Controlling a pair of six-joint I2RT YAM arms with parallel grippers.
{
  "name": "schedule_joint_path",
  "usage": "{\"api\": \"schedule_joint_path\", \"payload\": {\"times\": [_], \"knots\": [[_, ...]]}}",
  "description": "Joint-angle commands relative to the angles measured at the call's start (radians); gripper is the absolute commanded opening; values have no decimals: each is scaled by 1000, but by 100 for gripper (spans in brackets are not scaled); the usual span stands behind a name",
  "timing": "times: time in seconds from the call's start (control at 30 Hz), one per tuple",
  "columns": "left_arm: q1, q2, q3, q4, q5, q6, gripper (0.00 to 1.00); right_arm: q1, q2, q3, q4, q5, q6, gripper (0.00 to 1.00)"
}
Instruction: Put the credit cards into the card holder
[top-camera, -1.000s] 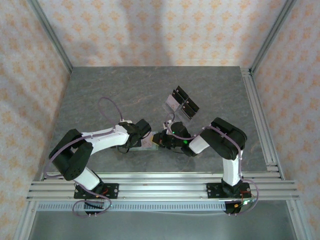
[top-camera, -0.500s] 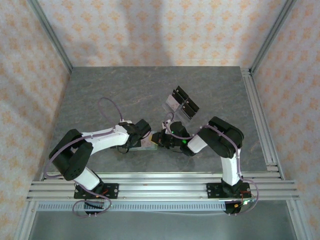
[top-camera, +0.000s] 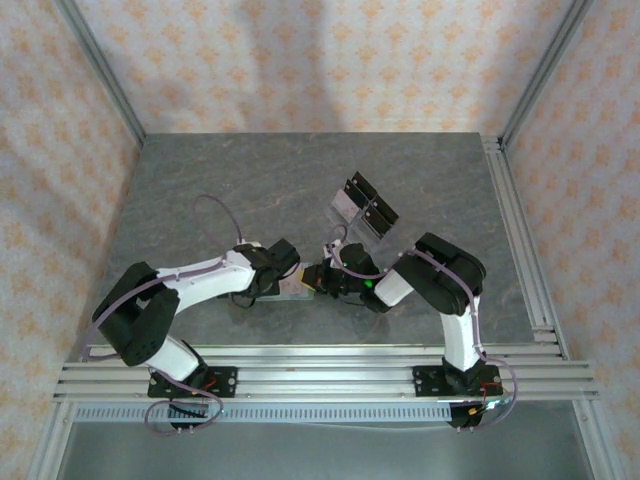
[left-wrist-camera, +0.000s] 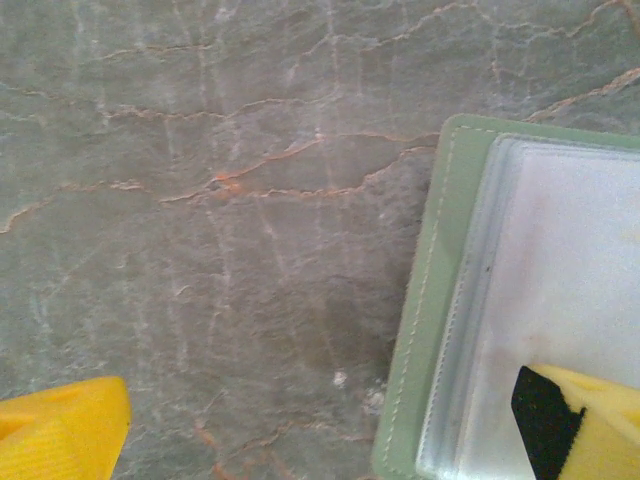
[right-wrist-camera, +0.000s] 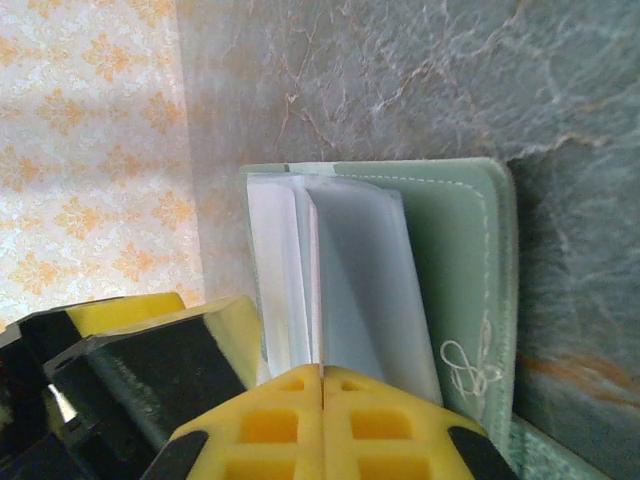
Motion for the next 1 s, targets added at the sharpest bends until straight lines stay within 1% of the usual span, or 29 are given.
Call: {"api": "schedule_joint_path", "payload": {"times": [0.0, 0.2, 0.33, 0.57, 0.97], "knots": [[26, -53, 38, -84, -60, -14, 100, 6, 20, 9, 28, -5, 5, 0], [62, -40, 22, -72, -49, 15, 100, 6, 26, 9, 37, -9, 11, 0], [82, -14, 8, -90, -65, -18, 100, 6, 26, 6, 45, -9, 14, 0], [89, 31, -5, -126, -96, -80, 100, 6, 28, 6, 60, -12, 19, 0], [89, 33, -45, -96, -72, -87, 100, 6, 45, 6, 131, -16, 43, 0]]}}
